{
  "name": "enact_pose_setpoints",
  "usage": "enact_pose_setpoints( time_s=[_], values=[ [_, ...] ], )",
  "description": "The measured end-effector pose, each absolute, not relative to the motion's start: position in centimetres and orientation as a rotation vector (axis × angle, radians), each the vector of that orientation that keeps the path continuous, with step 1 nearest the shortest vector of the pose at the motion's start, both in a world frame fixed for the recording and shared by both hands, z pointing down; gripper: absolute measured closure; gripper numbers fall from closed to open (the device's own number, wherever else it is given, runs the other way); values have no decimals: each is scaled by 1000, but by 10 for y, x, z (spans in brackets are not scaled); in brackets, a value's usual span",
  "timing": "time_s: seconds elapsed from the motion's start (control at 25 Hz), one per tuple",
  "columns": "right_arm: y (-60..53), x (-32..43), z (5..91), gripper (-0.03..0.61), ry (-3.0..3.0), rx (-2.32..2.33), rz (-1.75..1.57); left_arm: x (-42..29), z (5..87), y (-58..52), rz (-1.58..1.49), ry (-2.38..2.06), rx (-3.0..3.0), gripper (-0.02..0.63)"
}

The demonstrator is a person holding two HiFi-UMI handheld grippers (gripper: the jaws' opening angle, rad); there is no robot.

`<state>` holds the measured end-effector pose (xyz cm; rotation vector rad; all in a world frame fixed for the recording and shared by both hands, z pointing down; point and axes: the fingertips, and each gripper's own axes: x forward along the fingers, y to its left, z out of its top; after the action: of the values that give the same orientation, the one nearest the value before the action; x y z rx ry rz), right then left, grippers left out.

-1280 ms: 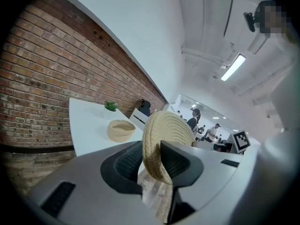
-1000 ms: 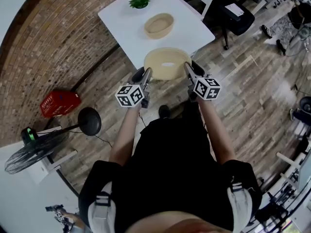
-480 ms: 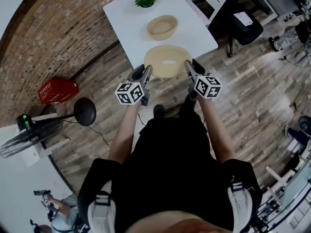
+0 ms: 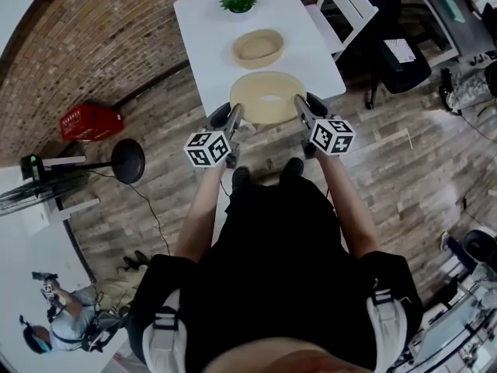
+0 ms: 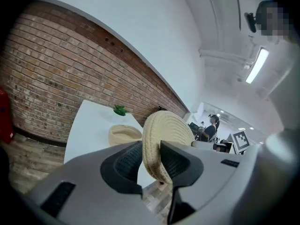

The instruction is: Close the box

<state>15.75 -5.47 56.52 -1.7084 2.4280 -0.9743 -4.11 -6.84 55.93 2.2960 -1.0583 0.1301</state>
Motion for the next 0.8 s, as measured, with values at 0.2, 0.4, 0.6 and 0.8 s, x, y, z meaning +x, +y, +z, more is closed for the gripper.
enact_pose_setpoints(
  time_s=[0.2, 0.4, 0.6, 0.8],
  values=[
    [-68, 175, 564, 445, 2517, -1622, -972, -24, 559, -67, 103, -1134, 2262, 491],
    [-79, 186, 562, 445, 2569, -1557, -968, -12, 557, -68, 81, -1199, 2234, 491],
    [-91, 193, 563, 445, 2594, -1527, -971, -4, 558, -71, 93, -1223, 2215, 491],
    [-106, 189, 568, 445, 2608, -1518, -997, -8, 563, -83, 99, -1240, 2191, 489]
  ],
)
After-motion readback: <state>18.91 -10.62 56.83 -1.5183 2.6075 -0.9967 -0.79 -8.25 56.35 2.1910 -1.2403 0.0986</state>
